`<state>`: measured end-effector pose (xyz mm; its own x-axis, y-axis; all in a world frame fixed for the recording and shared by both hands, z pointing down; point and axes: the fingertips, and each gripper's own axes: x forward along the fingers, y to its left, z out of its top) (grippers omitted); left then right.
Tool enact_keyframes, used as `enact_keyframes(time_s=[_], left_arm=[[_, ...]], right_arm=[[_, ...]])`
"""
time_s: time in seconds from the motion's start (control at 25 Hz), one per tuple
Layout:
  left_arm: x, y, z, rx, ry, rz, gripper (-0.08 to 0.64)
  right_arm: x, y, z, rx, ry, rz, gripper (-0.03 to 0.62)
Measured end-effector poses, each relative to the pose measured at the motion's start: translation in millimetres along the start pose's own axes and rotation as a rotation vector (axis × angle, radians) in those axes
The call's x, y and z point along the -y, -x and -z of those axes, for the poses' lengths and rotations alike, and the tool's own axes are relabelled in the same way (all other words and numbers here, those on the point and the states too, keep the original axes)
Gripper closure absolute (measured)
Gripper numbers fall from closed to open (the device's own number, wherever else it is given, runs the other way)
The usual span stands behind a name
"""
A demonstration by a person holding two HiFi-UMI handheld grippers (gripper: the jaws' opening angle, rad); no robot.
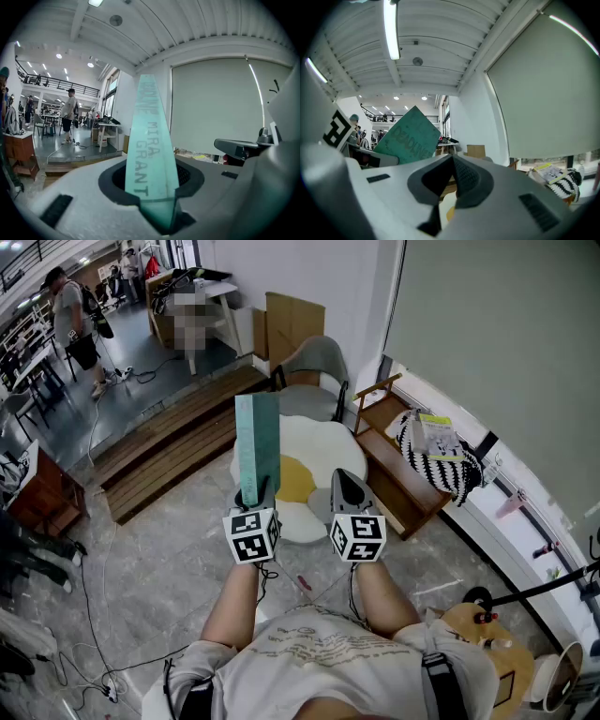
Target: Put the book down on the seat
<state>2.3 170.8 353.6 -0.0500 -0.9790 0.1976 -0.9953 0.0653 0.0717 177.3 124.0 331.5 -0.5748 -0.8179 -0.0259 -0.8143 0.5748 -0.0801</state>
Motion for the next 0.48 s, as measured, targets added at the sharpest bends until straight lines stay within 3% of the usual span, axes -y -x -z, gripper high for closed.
enact_keyframes(time_s=[0.48], left_arm=[[-5.0, 17.4, 12.4, -0.03, -0.021, 0.0, 0.397]], right_arm=[[-19.2, 9.7, 7.6, -0.028, -0.028, -0.003, 0.565]])
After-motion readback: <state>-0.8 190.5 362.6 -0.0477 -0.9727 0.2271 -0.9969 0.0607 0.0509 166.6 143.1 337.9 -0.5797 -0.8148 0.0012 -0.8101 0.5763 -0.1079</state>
